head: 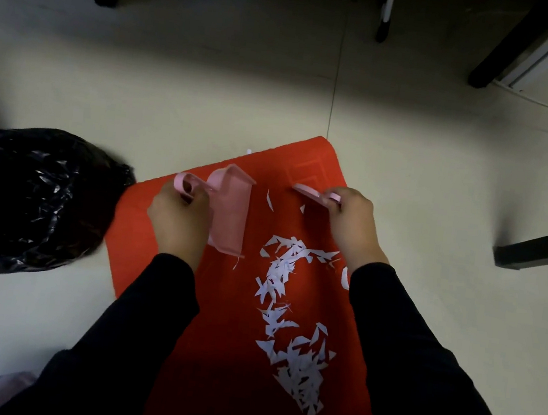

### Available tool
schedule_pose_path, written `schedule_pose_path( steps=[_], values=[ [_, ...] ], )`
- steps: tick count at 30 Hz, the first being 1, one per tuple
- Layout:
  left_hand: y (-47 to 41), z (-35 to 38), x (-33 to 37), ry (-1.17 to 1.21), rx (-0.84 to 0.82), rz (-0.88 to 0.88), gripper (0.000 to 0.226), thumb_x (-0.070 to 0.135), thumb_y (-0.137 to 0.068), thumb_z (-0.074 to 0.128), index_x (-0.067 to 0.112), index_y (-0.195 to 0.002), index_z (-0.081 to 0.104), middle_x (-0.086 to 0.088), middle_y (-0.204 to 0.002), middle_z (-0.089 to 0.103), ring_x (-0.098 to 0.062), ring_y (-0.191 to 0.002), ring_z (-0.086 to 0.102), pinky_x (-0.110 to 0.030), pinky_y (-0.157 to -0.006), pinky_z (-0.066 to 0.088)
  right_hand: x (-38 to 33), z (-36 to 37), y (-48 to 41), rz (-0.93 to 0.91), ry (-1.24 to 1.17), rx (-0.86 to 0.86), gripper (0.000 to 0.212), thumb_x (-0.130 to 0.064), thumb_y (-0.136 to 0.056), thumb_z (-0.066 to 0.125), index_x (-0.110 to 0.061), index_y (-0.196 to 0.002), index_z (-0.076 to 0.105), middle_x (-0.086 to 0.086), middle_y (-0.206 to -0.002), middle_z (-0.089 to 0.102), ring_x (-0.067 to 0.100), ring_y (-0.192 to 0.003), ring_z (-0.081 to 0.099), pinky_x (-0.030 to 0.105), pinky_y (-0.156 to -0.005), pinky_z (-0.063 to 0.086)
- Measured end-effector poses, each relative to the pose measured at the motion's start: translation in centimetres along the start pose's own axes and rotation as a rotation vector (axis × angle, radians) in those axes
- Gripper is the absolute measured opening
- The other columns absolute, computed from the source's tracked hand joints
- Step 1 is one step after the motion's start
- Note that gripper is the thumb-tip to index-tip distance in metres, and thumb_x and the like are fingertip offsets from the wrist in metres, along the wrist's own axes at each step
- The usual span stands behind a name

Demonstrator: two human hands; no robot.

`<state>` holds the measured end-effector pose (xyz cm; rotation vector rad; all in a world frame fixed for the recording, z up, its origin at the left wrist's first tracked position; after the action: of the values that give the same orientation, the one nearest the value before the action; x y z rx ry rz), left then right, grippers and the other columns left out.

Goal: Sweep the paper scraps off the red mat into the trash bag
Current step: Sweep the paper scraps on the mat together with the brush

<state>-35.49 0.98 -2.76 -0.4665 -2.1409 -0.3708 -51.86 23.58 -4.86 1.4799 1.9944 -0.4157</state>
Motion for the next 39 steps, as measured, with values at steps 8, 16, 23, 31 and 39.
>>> schedule_pose_path(
  steps=[8, 16, 23, 31, 39],
  values=[
    [0.6, 1.3, 0.3, 0.027, -0.012, -0.003, 0.020, 0.009, -0.094, 0.046, 0.006, -0.074, 0.049, 0.004, -0.055, 0.041, -0.006, -0.047, 0.036, -0.006, -0.040, 0.033, 0.1, 0.8, 0.3, 0.071, -0.010, -0.124, 0.020, -0.011, -0.094, 0.049, 0.000, -0.095, 0.065, 0.014, -0.087, 0.060, 0.028, -0.078, 0.055, 0.028, -0.064, 0.039],
    [0.3, 1.5, -0.4, 0.026, -0.033, -0.015, 0.019, 0.009, -0.092, 0.047, 0.008, -0.072, 0.048, 0.004, -0.056, 0.041, -0.005, -0.047, 0.036, -0.006, -0.038, 0.032, 0.6, 1.5, -0.2, 0.113, 0.020, -0.162, 0.019, -0.012, -0.094, 0.050, 0.000, -0.095, 0.065, 0.017, -0.093, 0.063, 0.032, -0.089, 0.059, 0.025, -0.068, 0.036],
    [0.4, 1.4, 0.0, 0.052, -0.026, -0.001, 0.041, 0.007, -0.093, 0.045, 0.020, -0.056, 0.035, 0.003, -0.054, 0.038, -0.007, -0.046, 0.031, -0.008, -0.038, 0.032, 0.3, -1.2, -1.7, 0.138, -0.034, -0.111, 0.020, -0.016, -0.092, 0.055, -0.002, -0.099, 0.067, 0.020, -0.099, 0.065, 0.033, -0.089, 0.062, 0.037, -0.079, 0.050],
    [0.7, 1.3, 0.2, 0.071, -0.030, -0.017, 0.040, 0.008, -0.094, 0.045, 0.022, -0.057, 0.037, 0.004, -0.055, 0.040, -0.006, -0.041, 0.041, -0.007, -0.038, 0.033, 1.3, 0.4, -0.3, 0.116, 0.020, -0.179, 0.018, -0.014, -0.093, 0.054, -0.003, -0.096, 0.067, 0.015, -0.092, 0.062, 0.023, -0.081, 0.054, 0.024, -0.068, 0.036],
    [-0.1, 0.6, 0.2, 0.031, -0.002, -0.004, 0.025, 0.010, -0.094, 0.044, 0.009, -0.068, 0.044, 0.004, -0.055, 0.039, -0.007, -0.046, 0.036, -0.007, -0.040, 0.032, -4.0, 1.7, -2.9, -0.049, -0.066, -0.080, 0.018, -0.013, -0.093, 0.052, -0.007, -0.097, 0.068, 0.011, -0.102, 0.066, 0.025, -0.092, 0.059, 0.024, -0.075, 0.040]
  ],
)
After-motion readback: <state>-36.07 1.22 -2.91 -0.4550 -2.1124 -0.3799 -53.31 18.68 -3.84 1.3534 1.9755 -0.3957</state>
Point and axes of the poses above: each hand's wrist, its own y-axis away from the middle knuckle, its own z-axis out of the palm, x = y × z, the point moved 9 cm from there along -y, towards the middle knuckle
